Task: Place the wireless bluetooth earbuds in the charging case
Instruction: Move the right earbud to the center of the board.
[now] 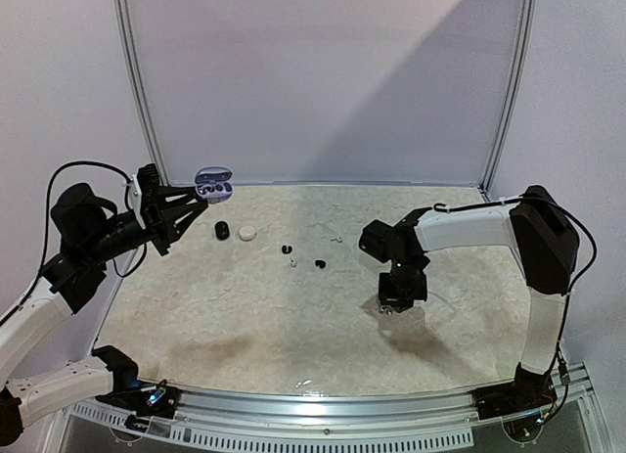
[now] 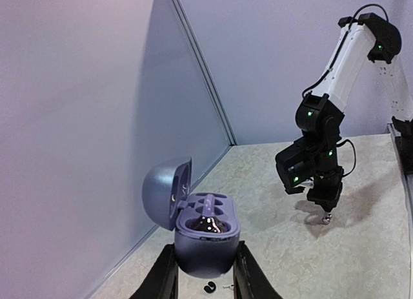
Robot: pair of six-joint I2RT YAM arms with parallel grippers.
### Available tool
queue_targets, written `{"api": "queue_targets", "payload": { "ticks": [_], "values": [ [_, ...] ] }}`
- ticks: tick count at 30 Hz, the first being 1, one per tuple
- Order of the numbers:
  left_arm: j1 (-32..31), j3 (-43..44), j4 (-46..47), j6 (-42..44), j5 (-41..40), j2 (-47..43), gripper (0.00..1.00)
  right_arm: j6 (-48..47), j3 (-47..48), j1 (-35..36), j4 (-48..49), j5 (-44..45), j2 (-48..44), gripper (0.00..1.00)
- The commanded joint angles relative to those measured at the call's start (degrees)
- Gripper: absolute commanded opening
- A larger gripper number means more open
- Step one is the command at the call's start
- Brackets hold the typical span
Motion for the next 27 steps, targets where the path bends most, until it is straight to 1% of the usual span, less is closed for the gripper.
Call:
{"api": "queue_targets", "payload": {
  "ticks": [1, 3, 7, 13, 20, 27],
  "values": [
    [-0.9, -0.1, -0.3, 0.6, -0.3, 0.0, 0.0, 0.8, -0.9, 0.5, 3.8, -4.5, 1.8, 0.0],
    [-1.0, -0.2, -0.5, 0.8, -0.4, 0.0, 0.0, 1.1, 0.1, 0.9, 3.6, -6.5, 1.6, 0.0],
    [-1.0, -0.6, -0.3, 0.7, -0.5, 0.0, 0.0, 1.3, 2.8, 1.5, 3.8, -7.2, 1.8, 0.0],
    [-0.9, -0.5, -0.4, 1.4, -0.7, 0.0, 0.0, 0.9, 8.0, 2.7, 3.8, -11.7, 4.7, 0.0],
    [-0.9, -0.9, -0.3, 1.7, -0.9, 0.1, 0.0, 0.9, 12.5, 3.5, 5.2, -14.9, 7.6, 0.0],
    [-0.7, -0.8, -1.0, 2.4, -1.3, -0.1, 0.0, -1.6, 17.3, 5.2, 1.9, -16.0, 11.1, 0.0]
  ]
}}
